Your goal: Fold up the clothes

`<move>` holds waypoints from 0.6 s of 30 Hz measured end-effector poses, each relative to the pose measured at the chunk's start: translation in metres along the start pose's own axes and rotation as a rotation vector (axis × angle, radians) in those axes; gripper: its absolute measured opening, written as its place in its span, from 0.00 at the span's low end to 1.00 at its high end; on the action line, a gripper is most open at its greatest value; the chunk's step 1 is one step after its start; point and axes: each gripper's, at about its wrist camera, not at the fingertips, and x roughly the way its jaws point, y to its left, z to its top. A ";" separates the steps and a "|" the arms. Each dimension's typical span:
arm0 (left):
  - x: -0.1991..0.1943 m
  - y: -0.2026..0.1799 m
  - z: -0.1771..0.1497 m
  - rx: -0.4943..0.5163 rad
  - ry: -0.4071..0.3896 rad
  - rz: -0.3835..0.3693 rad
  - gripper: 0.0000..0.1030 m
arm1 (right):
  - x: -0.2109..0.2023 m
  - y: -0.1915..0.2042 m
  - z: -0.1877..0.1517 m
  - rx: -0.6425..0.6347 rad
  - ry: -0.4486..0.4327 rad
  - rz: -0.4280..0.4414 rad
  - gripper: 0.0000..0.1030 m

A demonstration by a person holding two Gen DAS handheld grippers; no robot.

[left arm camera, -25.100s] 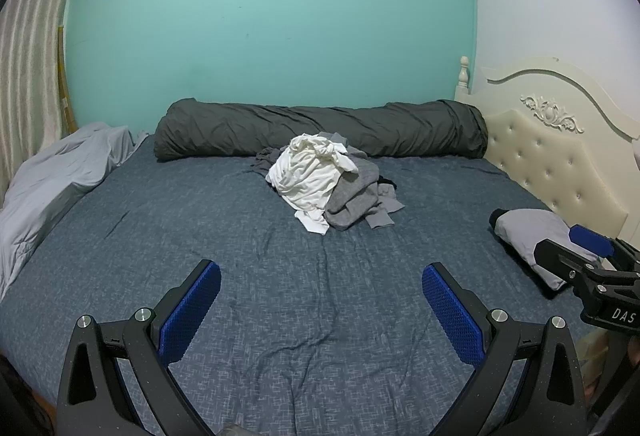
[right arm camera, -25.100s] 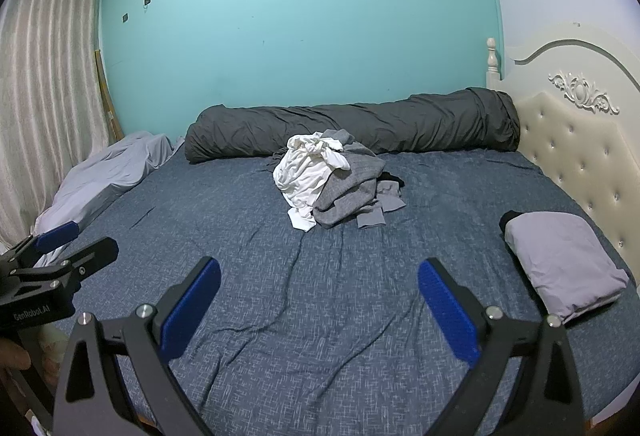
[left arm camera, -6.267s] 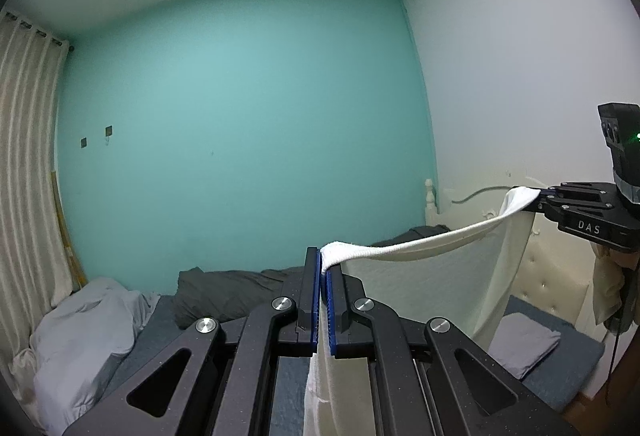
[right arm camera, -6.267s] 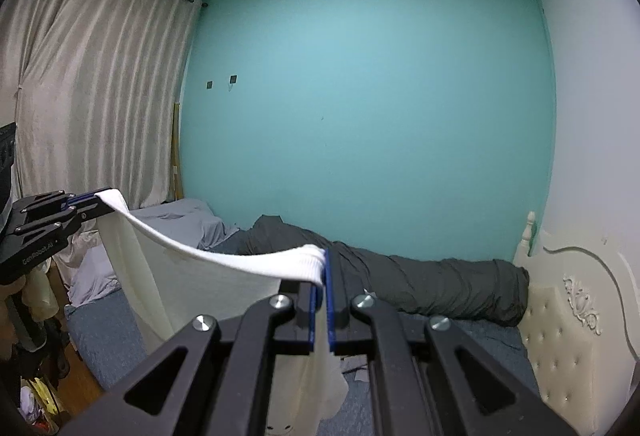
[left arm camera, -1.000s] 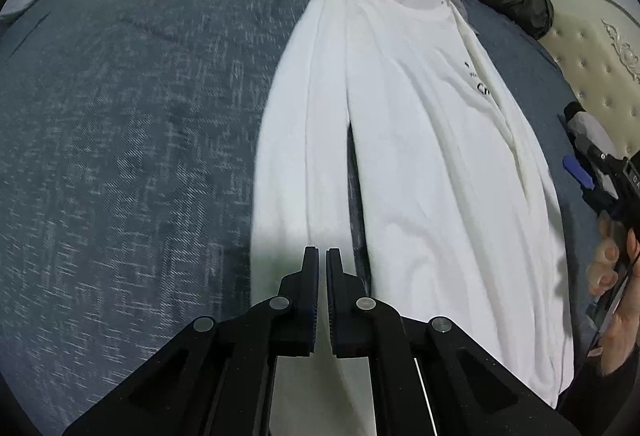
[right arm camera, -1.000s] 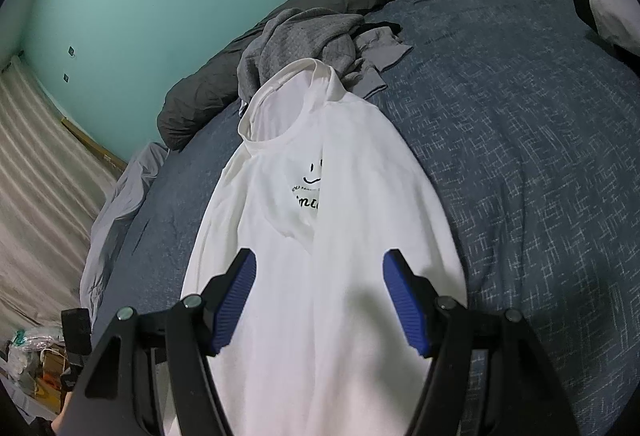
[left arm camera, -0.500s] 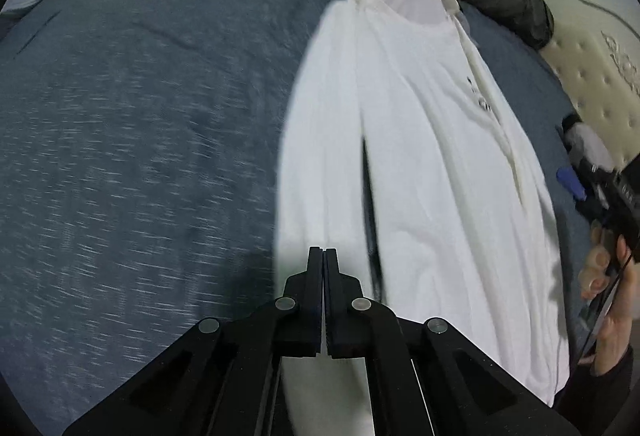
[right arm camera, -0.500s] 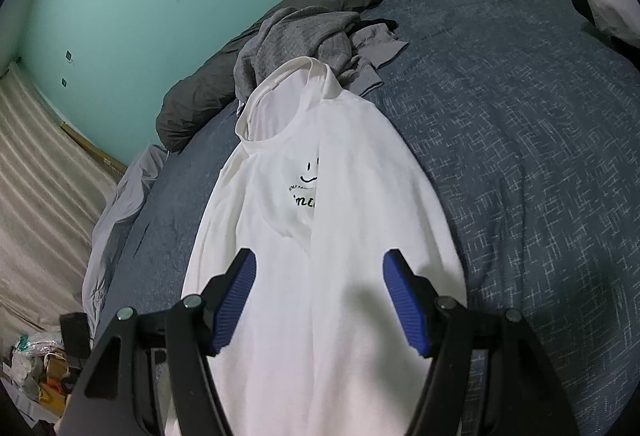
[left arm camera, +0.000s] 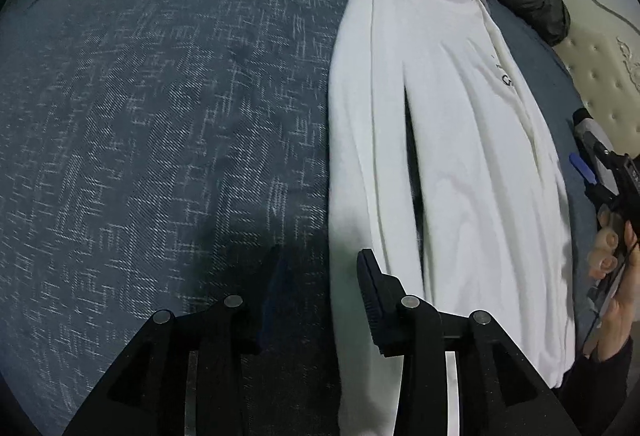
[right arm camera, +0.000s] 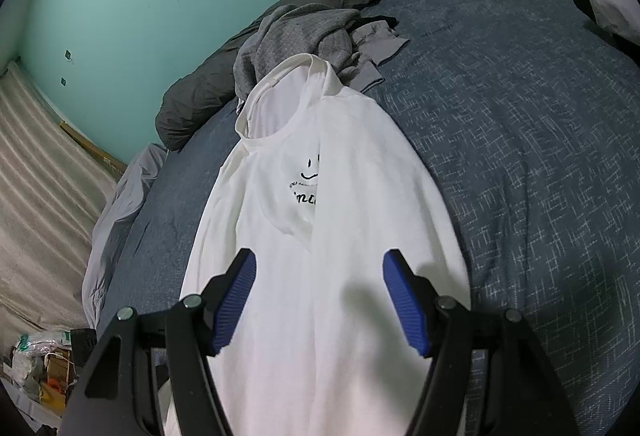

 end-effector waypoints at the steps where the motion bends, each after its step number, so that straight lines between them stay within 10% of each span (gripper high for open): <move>1: 0.000 0.000 0.000 0.000 0.002 -0.009 0.36 | 0.000 0.000 0.000 0.000 0.001 0.000 0.65; 4: 0.001 -0.001 -0.002 0.015 0.009 -0.013 0.04 | 0.000 0.000 0.000 0.002 0.001 -0.001 0.65; 18: -0.055 0.022 0.018 0.017 -0.135 0.109 0.02 | -0.002 -0.009 0.002 0.032 0.003 -0.002 0.65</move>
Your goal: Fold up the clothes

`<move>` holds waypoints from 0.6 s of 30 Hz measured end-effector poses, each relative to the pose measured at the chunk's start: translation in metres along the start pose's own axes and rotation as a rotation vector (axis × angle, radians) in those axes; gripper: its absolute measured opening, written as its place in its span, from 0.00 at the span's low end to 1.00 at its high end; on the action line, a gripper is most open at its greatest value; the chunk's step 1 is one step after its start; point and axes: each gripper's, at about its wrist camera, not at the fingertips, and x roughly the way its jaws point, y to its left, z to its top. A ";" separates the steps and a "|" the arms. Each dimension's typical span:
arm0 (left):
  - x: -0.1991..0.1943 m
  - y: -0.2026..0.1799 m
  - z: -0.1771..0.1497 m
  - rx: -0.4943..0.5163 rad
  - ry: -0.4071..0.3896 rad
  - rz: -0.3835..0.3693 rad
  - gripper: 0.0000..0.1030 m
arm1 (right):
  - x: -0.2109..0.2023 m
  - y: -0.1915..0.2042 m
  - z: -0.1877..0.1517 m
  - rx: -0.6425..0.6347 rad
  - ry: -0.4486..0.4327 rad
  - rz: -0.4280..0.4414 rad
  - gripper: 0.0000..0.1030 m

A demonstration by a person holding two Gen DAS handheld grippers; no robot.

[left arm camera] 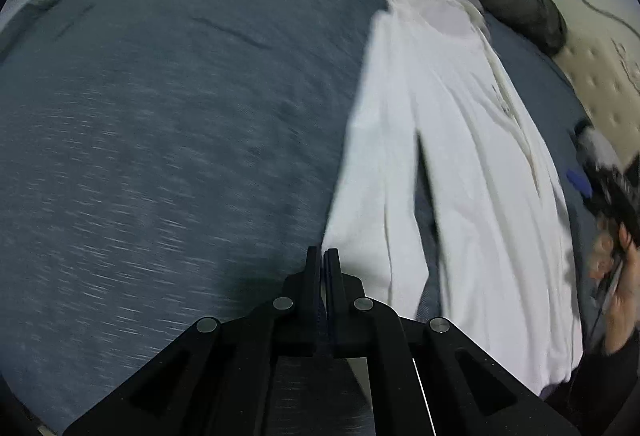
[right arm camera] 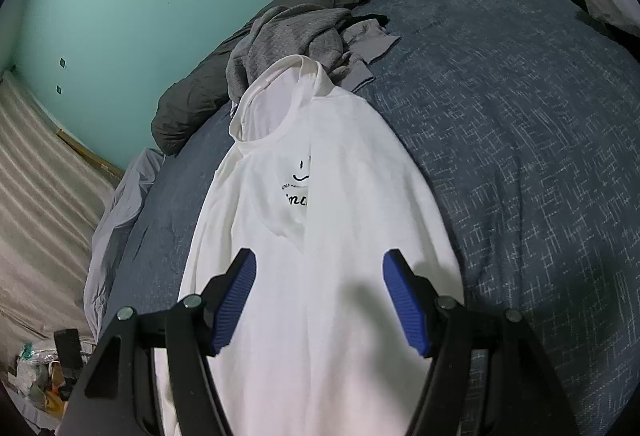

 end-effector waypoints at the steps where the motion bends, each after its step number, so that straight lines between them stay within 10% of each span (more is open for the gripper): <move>1: -0.007 0.010 0.006 -0.016 -0.016 0.017 0.02 | 0.000 0.000 0.000 0.000 0.000 0.000 0.65; 10: -0.043 0.081 0.084 -0.056 -0.108 0.310 0.02 | 0.000 -0.002 0.001 -0.003 0.000 -0.013 0.65; 18: -0.031 0.121 0.126 -0.179 -0.133 0.400 0.16 | 0.006 -0.003 -0.001 -0.015 0.010 -0.036 0.65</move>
